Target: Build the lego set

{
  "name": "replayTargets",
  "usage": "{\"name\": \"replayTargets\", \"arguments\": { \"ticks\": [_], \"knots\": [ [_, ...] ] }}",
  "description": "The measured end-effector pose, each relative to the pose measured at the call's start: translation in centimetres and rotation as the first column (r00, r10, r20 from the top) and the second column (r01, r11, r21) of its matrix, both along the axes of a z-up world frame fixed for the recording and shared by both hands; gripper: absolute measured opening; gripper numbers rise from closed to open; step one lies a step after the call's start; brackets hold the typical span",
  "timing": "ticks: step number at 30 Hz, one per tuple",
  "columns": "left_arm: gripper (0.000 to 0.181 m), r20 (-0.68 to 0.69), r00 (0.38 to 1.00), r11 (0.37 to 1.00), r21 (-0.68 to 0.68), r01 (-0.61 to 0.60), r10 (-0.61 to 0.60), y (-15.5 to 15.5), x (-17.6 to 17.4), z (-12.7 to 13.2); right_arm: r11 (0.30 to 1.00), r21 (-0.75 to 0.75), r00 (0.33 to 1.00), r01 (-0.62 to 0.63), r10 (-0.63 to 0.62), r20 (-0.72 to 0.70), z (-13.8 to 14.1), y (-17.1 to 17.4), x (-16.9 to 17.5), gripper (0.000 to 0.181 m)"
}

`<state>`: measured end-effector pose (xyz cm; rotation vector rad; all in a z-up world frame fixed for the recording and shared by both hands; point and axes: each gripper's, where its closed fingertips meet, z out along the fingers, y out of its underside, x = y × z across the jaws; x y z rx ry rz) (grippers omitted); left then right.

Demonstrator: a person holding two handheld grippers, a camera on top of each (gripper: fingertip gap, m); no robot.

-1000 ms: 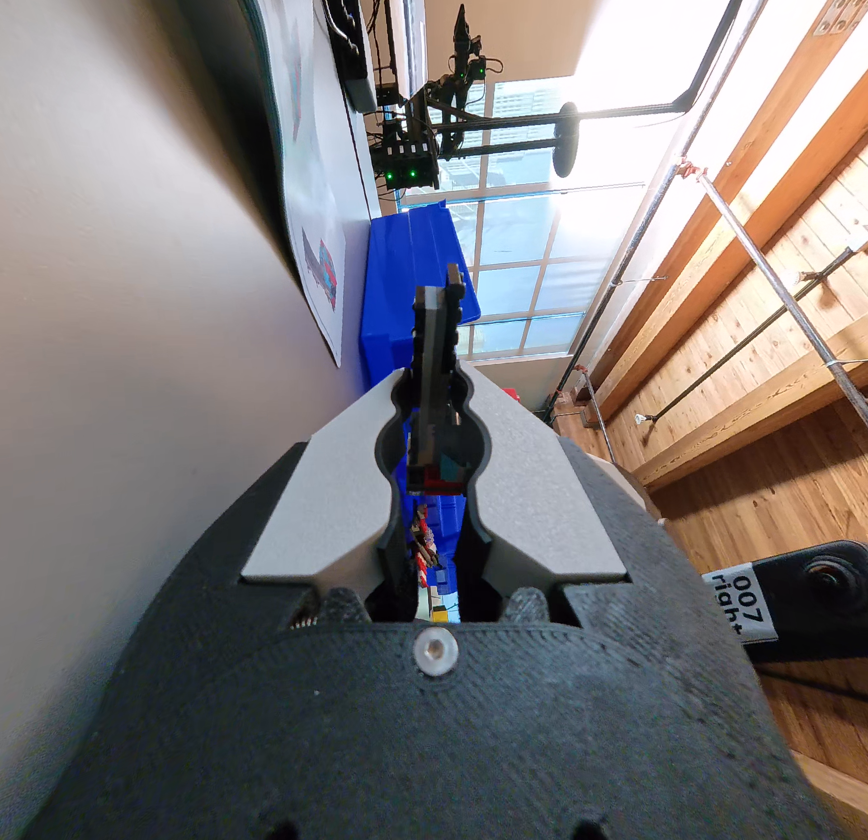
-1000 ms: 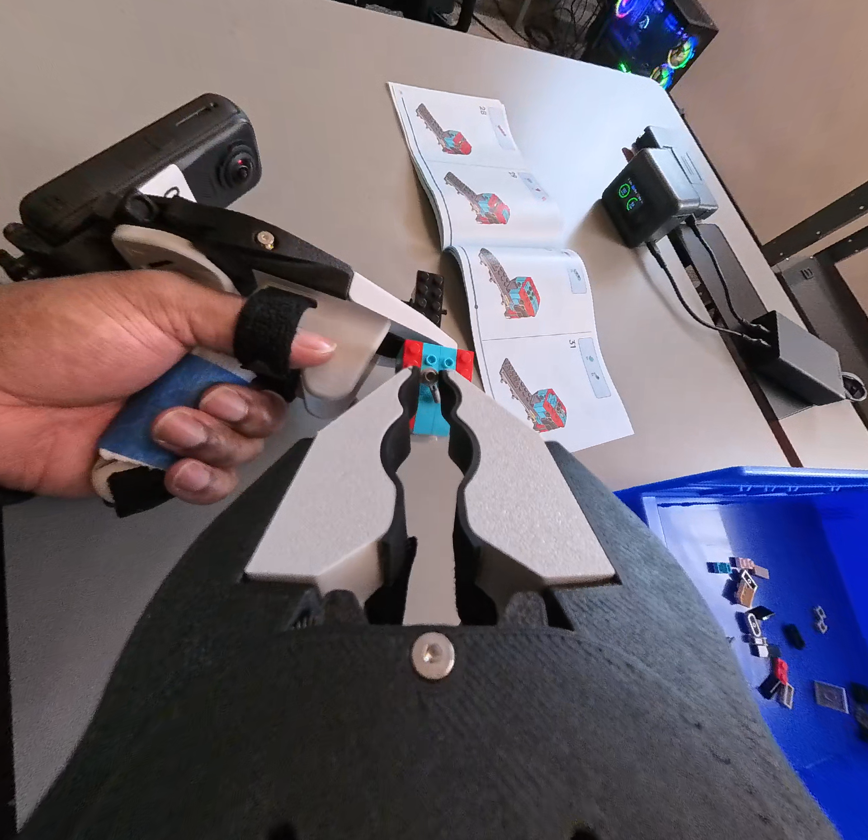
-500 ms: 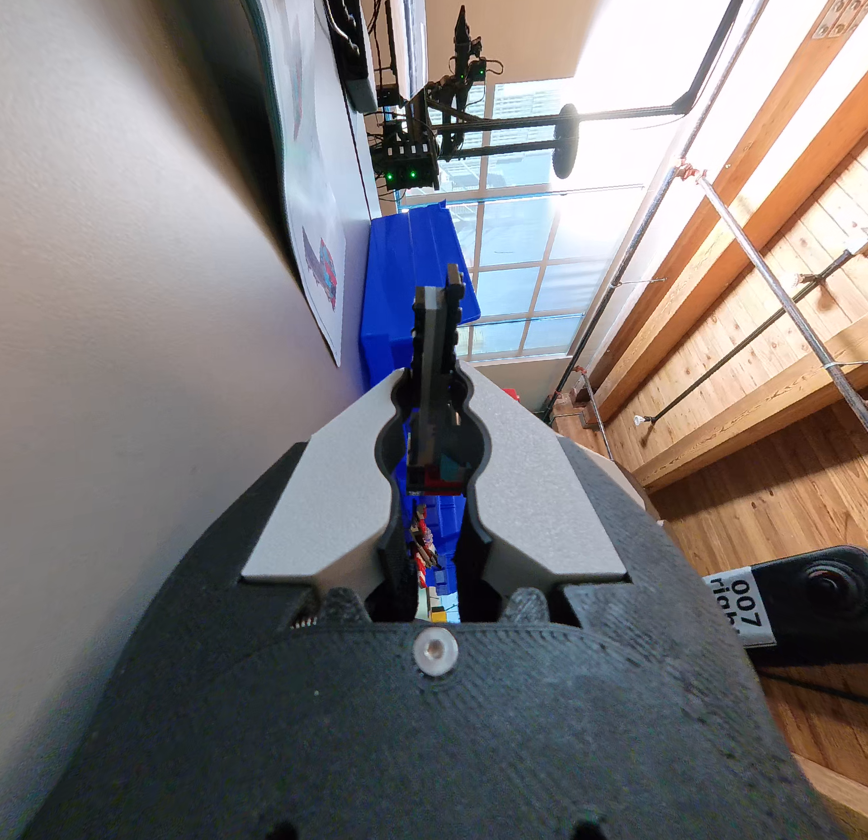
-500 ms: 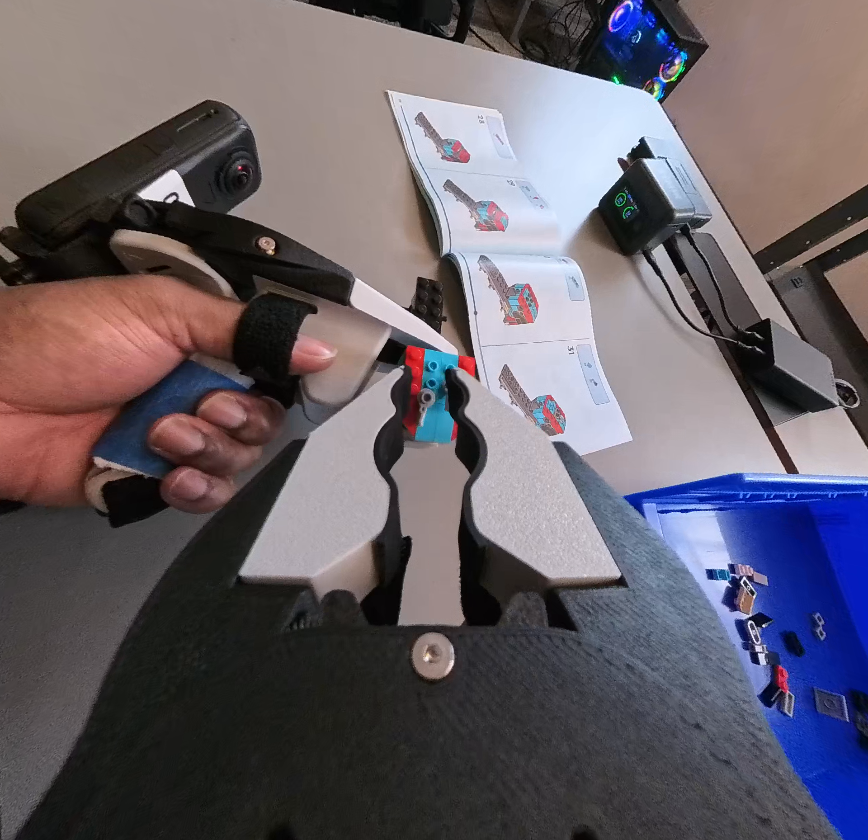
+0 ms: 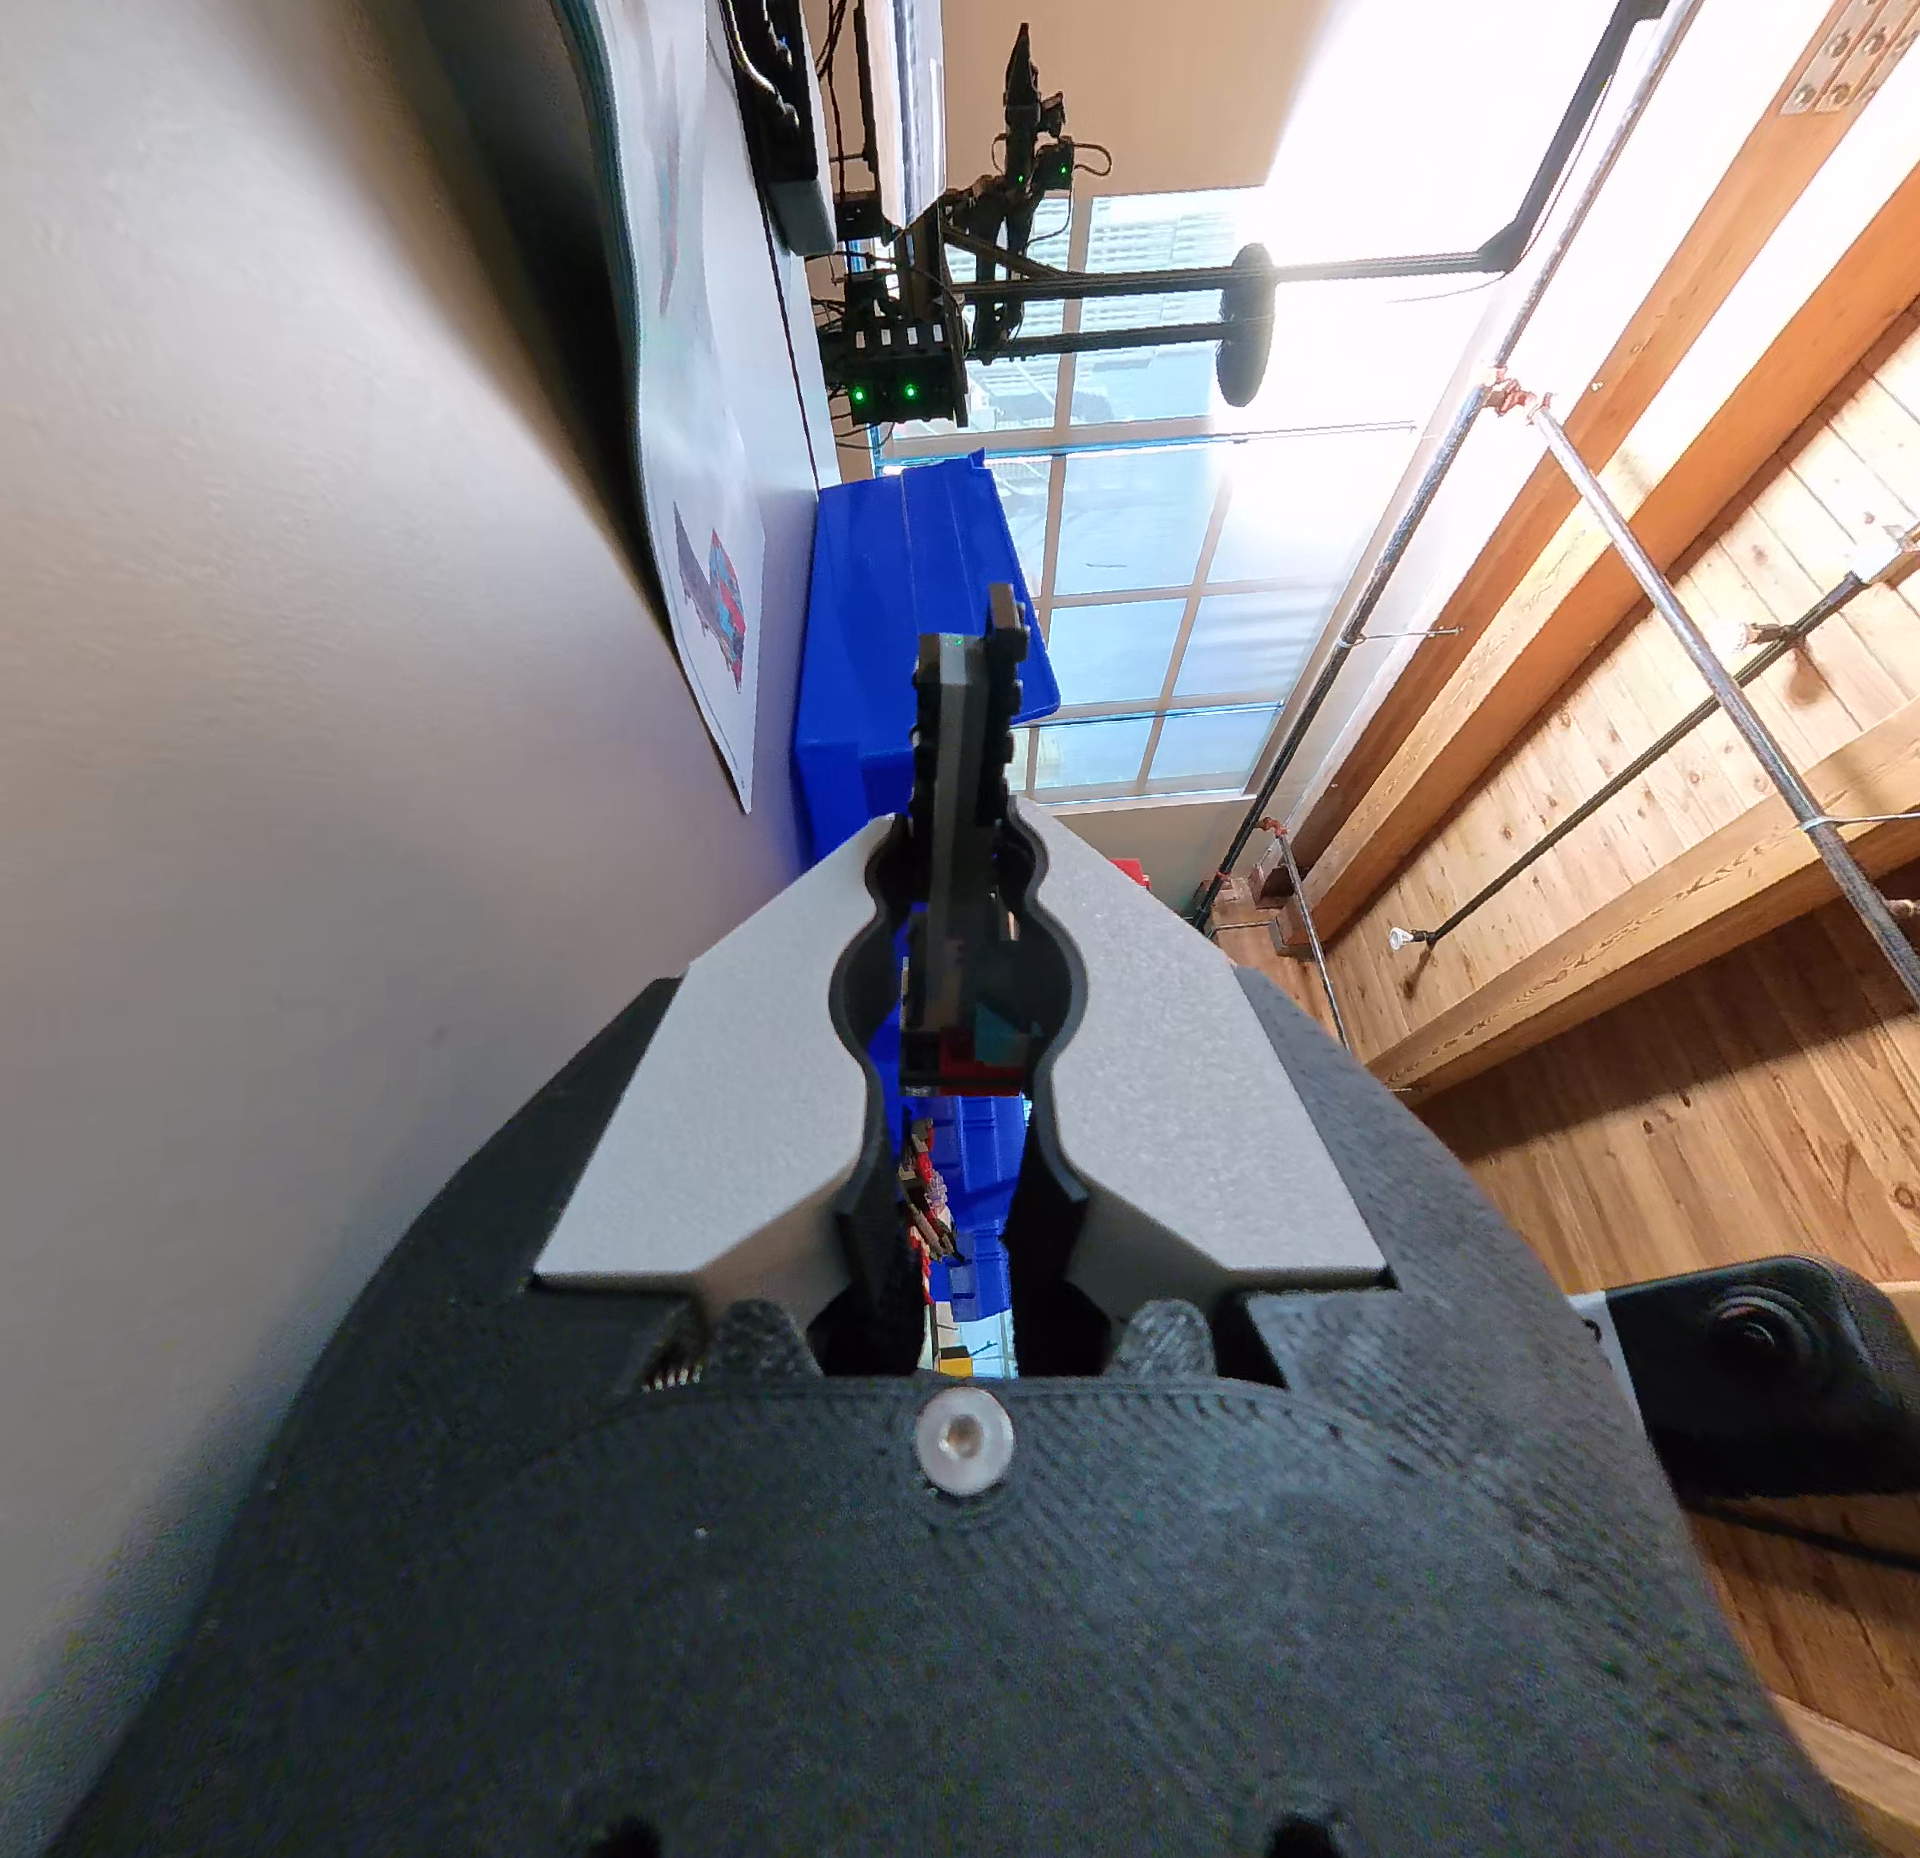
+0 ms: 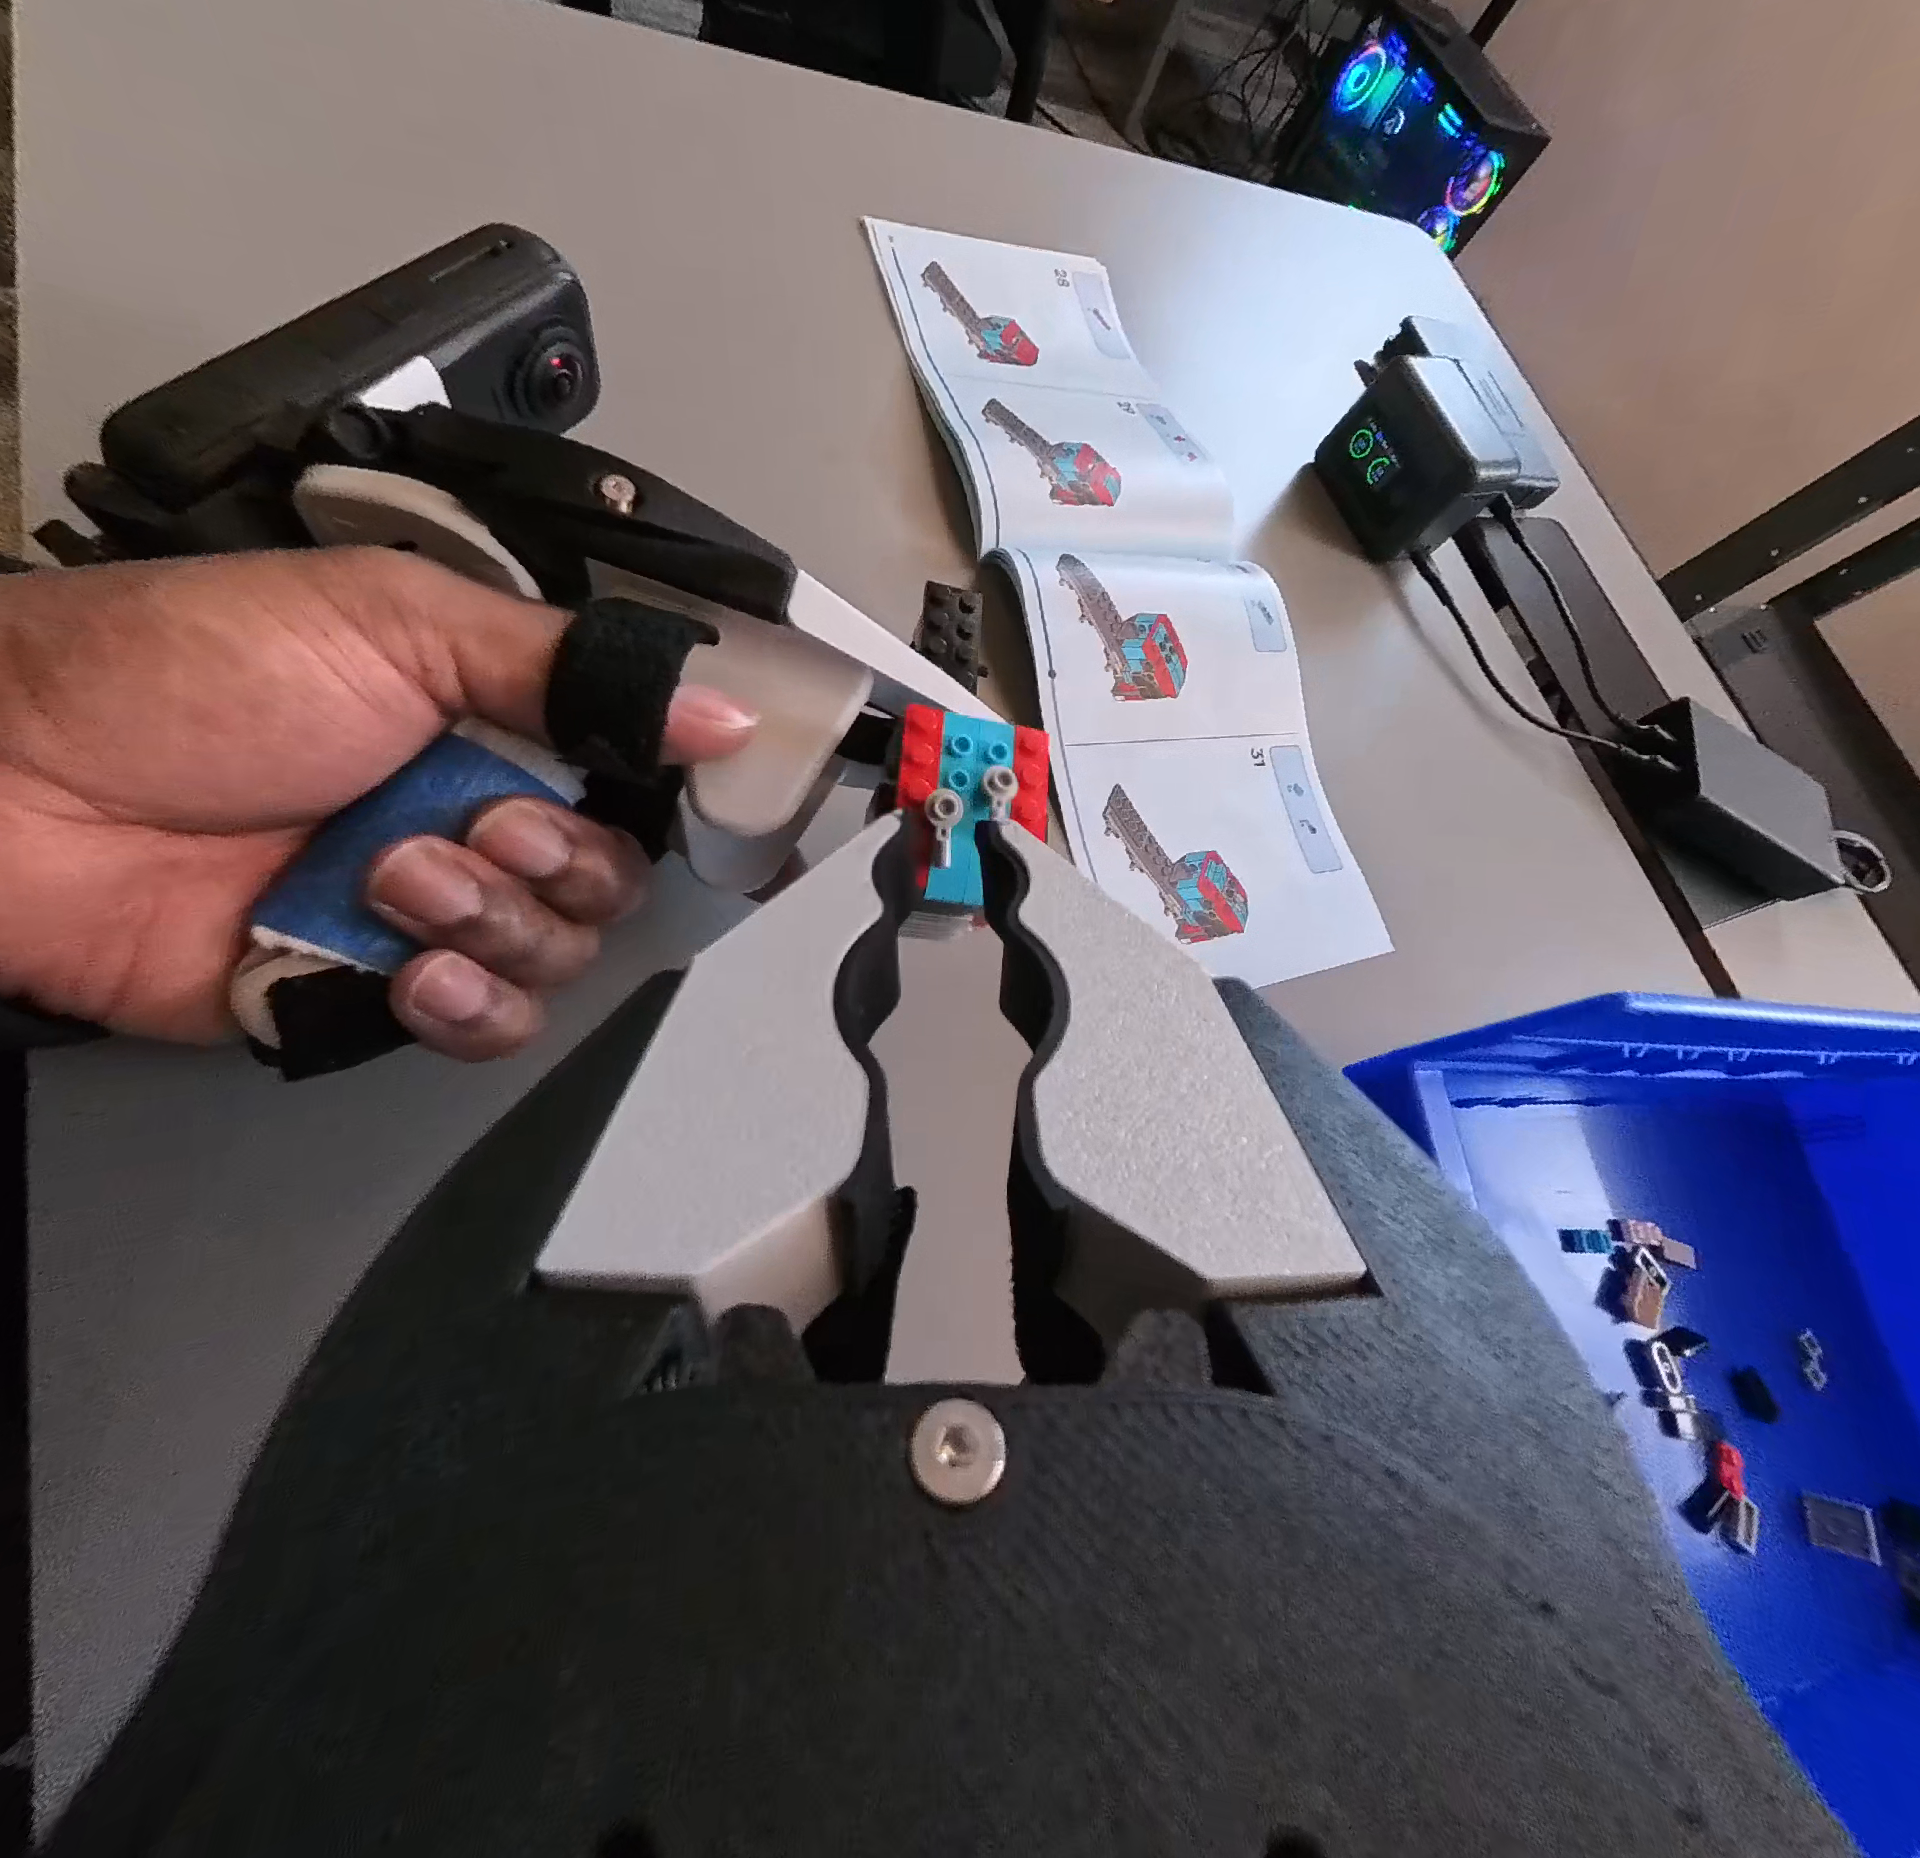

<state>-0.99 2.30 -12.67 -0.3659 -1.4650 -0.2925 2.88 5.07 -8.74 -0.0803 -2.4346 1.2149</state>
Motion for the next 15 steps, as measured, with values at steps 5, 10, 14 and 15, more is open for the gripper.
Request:
{"name": "replayTargets", "arguments": {
  "ticks": [5,10,14,15],
  "knots": [
    [0.015,0.000,1.000,1.000,0.000,0.000,0.000,0.01,0.02,0.01,0.999,0.031,1.000,-0.011,0.010,0.021,-0.33,-0.14,-0.22,0.008],
    [0.015,0.000,1.000,1.000,0.002,0.000,0.000,-0.02,0.00,0.01,0.998,0.051,0.999,-0.026,0.024,0.042,-0.70,-0.12,-0.08,0.006],
    [0.015,0.000,1.000,1.000,0.000,0.002,-0.002,0.02,0.01,0.00,0.998,0.057,0.999,-0.024,0.022,0.045,-0.73,-0.18,-0.18,0.003],
    [0.015,0.000,1.000,1.000,0.000,0.002,-0.002,0.02,0.00,0.00,0.998,0.061,0.999,-0.023,0.020,0.042,-0.71,-0.22,-0.24,0.003]
  ]
}}
